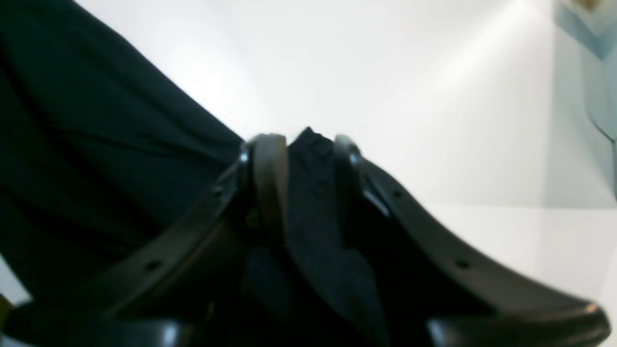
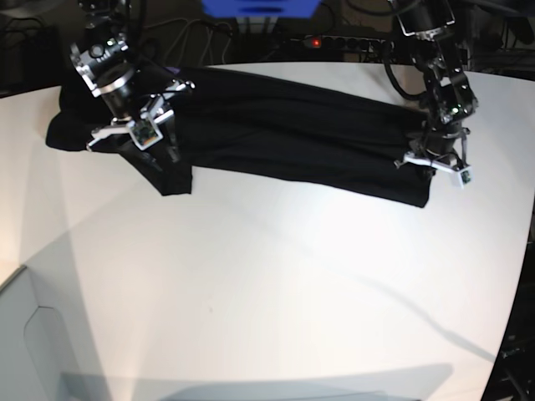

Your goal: Fold the T-shirt properly

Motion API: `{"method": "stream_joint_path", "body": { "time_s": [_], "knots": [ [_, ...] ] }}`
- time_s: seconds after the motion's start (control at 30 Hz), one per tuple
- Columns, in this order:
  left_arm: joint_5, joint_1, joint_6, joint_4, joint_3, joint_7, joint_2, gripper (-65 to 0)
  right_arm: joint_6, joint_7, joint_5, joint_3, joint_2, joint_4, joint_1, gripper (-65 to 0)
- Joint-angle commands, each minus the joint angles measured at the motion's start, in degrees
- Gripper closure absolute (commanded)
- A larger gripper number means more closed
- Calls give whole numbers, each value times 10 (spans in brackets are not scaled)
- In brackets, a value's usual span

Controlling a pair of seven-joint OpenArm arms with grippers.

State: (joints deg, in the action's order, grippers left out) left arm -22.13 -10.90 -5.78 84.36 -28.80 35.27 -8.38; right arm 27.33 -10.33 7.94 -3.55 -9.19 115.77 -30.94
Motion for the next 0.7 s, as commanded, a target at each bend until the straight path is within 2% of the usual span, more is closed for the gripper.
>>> {"method": "stream_joint_path", "body": {
  "time_s": [0.0,0.27,0.37,0.6,0.67],
  "knots": [
    [9,-2,6,-1,0,23,-2,0,-1,17,-4,0,-3,10,-8,-180],
    [9,-2,6,-1,0,23,-2,0,-1,18,-4,2,-11,0,-26,-177],
    [9,-2,6,-1,0,23,-2,0,-2,19,-3,-7,-25,-42,-16,-176],
    [9,-2,6,-1,-1,23,-2,0,-3,129,-3,-50,-26,-144,9,-176],
    [9,-2,6,-1,-1,23,-2,0,-16,156,-2,-50,-26,-149,6,-177]
  ]
}}
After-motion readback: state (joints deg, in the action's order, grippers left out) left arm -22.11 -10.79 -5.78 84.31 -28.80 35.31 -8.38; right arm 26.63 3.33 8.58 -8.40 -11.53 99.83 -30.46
